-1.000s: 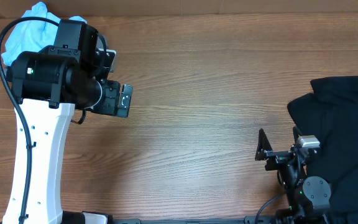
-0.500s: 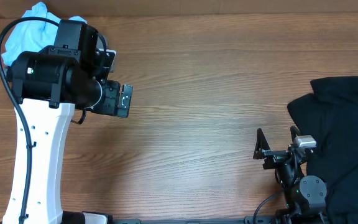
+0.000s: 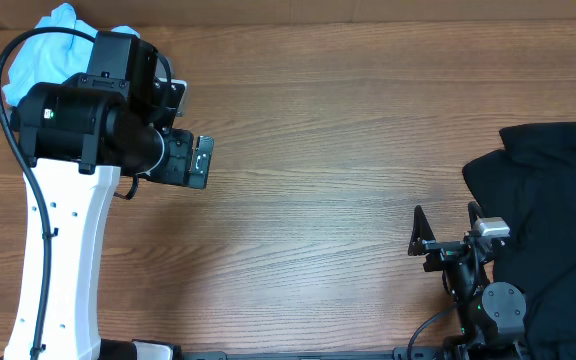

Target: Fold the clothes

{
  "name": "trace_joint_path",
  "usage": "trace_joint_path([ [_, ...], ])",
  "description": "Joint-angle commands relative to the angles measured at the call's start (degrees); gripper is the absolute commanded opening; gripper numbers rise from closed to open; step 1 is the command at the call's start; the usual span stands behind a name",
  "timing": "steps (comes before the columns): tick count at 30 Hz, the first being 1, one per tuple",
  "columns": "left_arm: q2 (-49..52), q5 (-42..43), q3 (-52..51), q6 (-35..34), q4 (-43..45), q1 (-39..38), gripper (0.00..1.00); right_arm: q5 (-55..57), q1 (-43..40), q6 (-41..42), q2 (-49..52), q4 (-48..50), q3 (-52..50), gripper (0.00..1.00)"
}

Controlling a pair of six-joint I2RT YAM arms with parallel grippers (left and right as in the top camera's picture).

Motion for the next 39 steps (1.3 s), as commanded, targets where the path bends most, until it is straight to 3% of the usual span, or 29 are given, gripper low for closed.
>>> trace_joint_path([
  [1, 0.09, -0.35, -0.04, -1.18, 0.07, -0.37, 1.0, -0.09, -0.22, 0.24, -0.68, 0.33, -0.28, 1.0],
  [14, -1.18, -0.35, -0.04, -1.18, 0.09, -0.81, 1.0, -0.09, -0.22, 0.24, -0.68, 0.33, -0.28, 1.0],
  [18, -3.89, -6.19, -0.04, 1.44, 0.07, -1.14, 1.0, -0.09, -0.22, 0.24, -0.68, 0.33, -0.28, 1.0],
  [25, -11.26, -6.36, -0.57, 2.36, 0.85, -1.11, 1.0, -0.09, -0.22, 0.24, -0.68, 0.31, -0.28, 1.0],
  [29, -18.93, -6.29, -7.8, 6.16, 15.3, -1.11, 1.0, -0.09, -0.22, 0.24, -0.68, 0.31, -0.28, 1.0],
  [36, -37.13, -6.05, -35.3, 9.18, 45.53, 0.35, 1.0, -0.09, -0.22, 0.22, -0.68, 0.33, -0.28, 1.0],
  [39, -44.48, -6.03, -45.51, 9.18, 53.9, 2.05, 1.0, -0.09, -0.22, 0.22, -0.68, 0.33, -0.28, 1.0],
])
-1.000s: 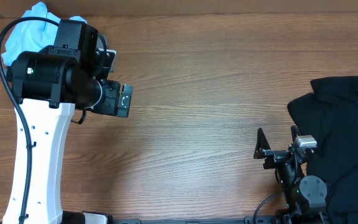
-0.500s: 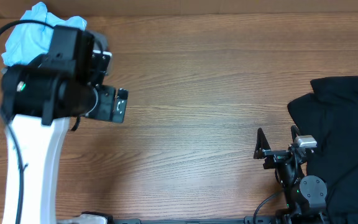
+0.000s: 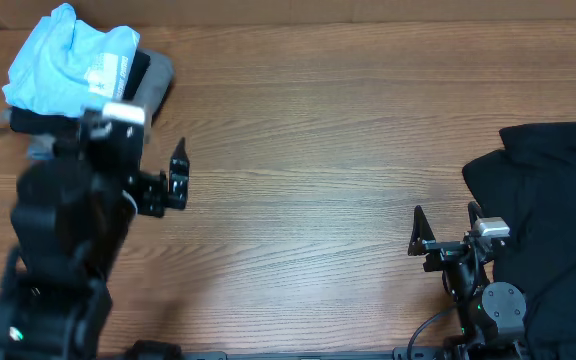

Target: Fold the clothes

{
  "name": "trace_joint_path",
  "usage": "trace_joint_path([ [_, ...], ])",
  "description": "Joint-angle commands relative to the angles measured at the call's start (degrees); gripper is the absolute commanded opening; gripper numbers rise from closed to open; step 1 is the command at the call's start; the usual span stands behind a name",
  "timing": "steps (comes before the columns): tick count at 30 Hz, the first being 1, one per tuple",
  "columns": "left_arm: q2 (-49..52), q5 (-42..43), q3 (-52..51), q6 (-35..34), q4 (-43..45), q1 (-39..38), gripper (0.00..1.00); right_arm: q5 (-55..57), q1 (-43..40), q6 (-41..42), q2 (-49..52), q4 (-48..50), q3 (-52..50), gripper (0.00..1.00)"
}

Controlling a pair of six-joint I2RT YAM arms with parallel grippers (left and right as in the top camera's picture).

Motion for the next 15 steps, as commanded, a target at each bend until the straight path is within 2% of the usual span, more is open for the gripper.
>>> trace_joint_path([
  [1, -8.37, -0.33, -11.13, 1.73, 6.14, 2.23, 1.0, -0.07, -0.17, 0.24, -0.68, 0.24, -0.2, 1.0],
  [8, -26.36, 1.6, -32.2, 1.7, 16.65, 7.5, 1.0, -0.07, -0.17, 0.24, -0.68, 0.26, -0.2, 1.0],
  [15, -41.35, 2.51, -51.6, 1.66, 30.32, 7.74, 1.0, -0.07, -0.17, 0.24, -0.68, 0.26, -0.2, 1.0],
])
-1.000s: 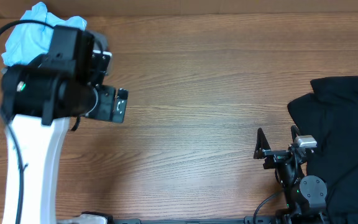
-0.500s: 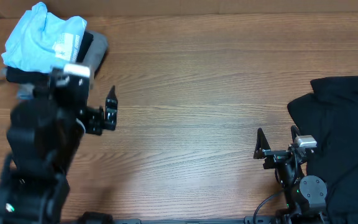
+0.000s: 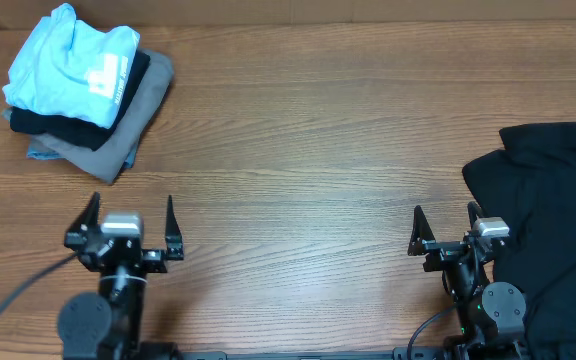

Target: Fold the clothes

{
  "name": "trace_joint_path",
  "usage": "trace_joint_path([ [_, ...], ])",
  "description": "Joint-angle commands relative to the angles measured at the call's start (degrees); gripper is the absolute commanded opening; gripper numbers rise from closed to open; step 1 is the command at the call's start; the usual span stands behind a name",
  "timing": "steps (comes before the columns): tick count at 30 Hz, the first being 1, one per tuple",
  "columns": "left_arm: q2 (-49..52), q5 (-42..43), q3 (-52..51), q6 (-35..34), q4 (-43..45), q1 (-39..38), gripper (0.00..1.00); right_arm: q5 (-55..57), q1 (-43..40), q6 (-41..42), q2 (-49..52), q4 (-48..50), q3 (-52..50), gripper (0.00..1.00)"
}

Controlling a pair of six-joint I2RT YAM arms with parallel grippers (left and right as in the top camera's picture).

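A stack of folded clothes (image 3: 83,85) lies at the far left: a light blue piece on top, a black one under it, grey at the bottom. An unfolded black garment (image 3: 553,225) lies bunched at the right edge. My left gripper (image 3: 131,218) stands open near the front left, nothing between its fingers. The right gripper (image 3: 445,228) is open near the front right, beside the black garment's left edge and holding nothing.
The wooden table (image 3: 308,150) runs across the whole view, with a tan back edge along the top. Cables trail from both arm bases at the front edge.
My left arm has drawn back from beside the stack to the front left, where its gripper stands open. The stack shows in full. The right arm has not moved.
At first the left arm reached over the far-left stack, hiding most of it. Then it stood lower, just in front of the stack. Now it is back at the front edge, and the stack lies with the light blue piece on top.
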Motion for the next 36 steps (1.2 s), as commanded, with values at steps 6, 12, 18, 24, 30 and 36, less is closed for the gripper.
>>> trace_joint_path([
  [6, -13.14, 1.97, -17.38, 1.07, 8.61, 0.24, 1.0, -0.11, -0.17, 0.26, -0.68, 0.28, -0.17, 1.0],
  [12, -12.94, 2.08, -25.7, -1.51, 16.41, 0.24, 1.0, -0.11, -0.17, 0.26, -0.68, 0.28, -0.17, 1.0],
  [18, -12.9, 2.23, -27.52, -3.48, 13.94, 0.24, 1.0, -0.11, -0.17, 0.26, -0.68, 0.26, -0.17, 1.0],
  [24, -12.83, 2.23, -27.52, -3.48, 13.81, 0.24, 1.0, -0.11, -0.17, 0.24, -0.68, 0.26, -0.17, 1.0],
  [30, -12.83, 2.23, -27.52, -3.48, 13.81, 0.24, 1.0, -0.11, -0.17, 0.24, -0.68, 0.28, -0.17, 1.0],
  [36, -12.83, 2.23, -27.52, -3.48, 13.81, 0.24, 1.0, -0.11, -0.17, 0.26, -0.68, 0.26, -0.17, 1.0],
])
